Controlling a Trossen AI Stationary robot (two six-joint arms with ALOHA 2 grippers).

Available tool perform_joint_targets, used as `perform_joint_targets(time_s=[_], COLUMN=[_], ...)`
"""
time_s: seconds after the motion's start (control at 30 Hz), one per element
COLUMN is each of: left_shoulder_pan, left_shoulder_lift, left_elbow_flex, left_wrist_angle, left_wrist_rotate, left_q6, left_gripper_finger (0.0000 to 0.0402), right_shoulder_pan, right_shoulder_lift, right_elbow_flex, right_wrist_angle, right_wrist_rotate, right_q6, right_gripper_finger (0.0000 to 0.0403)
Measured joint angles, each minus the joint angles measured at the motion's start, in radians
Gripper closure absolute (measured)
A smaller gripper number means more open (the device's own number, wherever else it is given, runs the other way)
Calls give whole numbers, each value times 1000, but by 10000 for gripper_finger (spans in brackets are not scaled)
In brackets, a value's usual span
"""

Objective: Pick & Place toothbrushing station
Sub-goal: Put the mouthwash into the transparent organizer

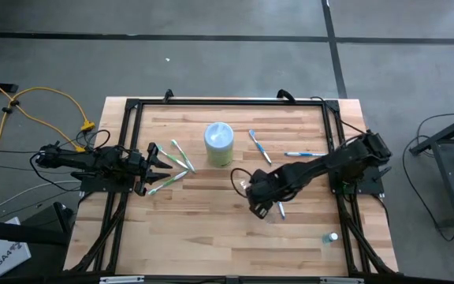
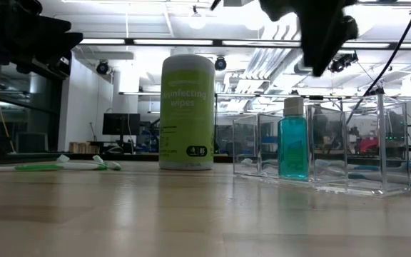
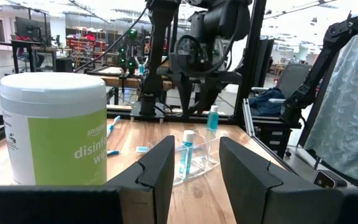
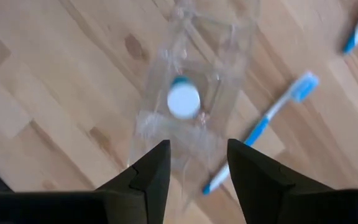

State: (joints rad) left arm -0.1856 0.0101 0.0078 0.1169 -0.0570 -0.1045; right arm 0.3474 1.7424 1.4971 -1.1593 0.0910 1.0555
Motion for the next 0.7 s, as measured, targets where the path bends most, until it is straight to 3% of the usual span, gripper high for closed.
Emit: perform_joint_targets(time_s=[0.7], left_shoulder_pan=[0], left_shoulder_lift=[0], left_elbow_flex=[0], left_wrist_angle=[0], left_wrist_rotate=[0], left_q6=[0], left_gripper_finger=[277], right_shoulder_pan=[383], right_shoulder_lift=[-3], right_elbow_flex=[0], right_wrist_angle=[-219], right_wrist_rotate=[13], right_q6=[572], right_gripper_finger=[253])
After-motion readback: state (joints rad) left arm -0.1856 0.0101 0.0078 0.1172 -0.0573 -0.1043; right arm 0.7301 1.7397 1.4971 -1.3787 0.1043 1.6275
